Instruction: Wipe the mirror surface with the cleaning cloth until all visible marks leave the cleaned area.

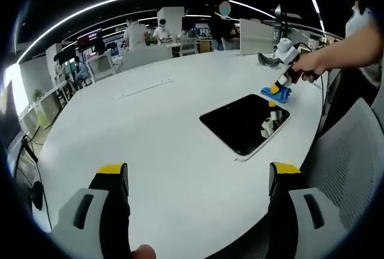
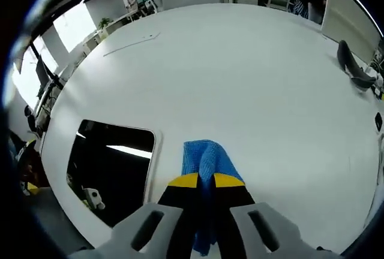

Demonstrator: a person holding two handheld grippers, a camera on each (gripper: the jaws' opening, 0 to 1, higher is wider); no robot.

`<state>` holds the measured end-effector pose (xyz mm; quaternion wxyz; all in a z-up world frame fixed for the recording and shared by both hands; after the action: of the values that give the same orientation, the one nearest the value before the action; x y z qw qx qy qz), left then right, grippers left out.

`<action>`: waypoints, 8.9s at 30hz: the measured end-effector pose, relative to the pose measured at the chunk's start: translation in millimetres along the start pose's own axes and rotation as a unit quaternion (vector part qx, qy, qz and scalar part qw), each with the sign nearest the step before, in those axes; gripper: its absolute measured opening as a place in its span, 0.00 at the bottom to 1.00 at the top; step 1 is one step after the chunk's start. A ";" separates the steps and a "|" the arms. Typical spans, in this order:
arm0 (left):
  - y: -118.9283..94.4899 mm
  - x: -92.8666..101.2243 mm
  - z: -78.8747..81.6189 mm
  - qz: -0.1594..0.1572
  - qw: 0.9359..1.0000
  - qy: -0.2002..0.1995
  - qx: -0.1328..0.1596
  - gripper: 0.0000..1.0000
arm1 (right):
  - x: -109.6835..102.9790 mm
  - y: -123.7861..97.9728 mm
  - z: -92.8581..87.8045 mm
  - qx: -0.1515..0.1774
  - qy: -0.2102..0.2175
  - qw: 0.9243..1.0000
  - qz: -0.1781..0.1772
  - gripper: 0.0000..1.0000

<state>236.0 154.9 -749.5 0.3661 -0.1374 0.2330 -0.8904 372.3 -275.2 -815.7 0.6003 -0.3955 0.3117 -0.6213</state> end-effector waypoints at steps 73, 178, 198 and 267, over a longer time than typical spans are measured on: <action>0.3 3.3 0.8 -0.024 1.000 -0.010 0.012 0.99 | -106.4 -3.6 31.7 -0.039 0.109 0.993 0.034 0.00; -6.6 0.2 6.8 -0.014 0.999 0.002 0.040 0.98 | -257.0 -34.2 18.1 -0.058 0.041 0.990 0.126 0.01; -5.6 0.2 6.0 -0.011 0.999 0.002 0.036 0.98 | -218.8 -33.2 10.8 -0.054 0.046 0.990 0.120 0.01; -4.4 2.6 6.9 -0.016 0.999 0.008 0.037 0.98 | -101.3 -28.2 -7.2 -0.047 0.093 0.991 0.079 0.01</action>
<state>234.5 153.6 -741.2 0.3549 -0.1203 0.2002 -0.9053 348.6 -172.9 -806.8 0.5965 -0.3381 0.4252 -0.5909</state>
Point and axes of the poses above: the point that each gripper's makers call its tool centre point, and the gripper's own axes: y roughly forward along the fingers, x roughly to its right, z roughly out of its top, the point moved 7 cm from there along -y, roughly backward along the fingers, and after that the axes turned 15 degrees about -z, right-handed, at the moved point
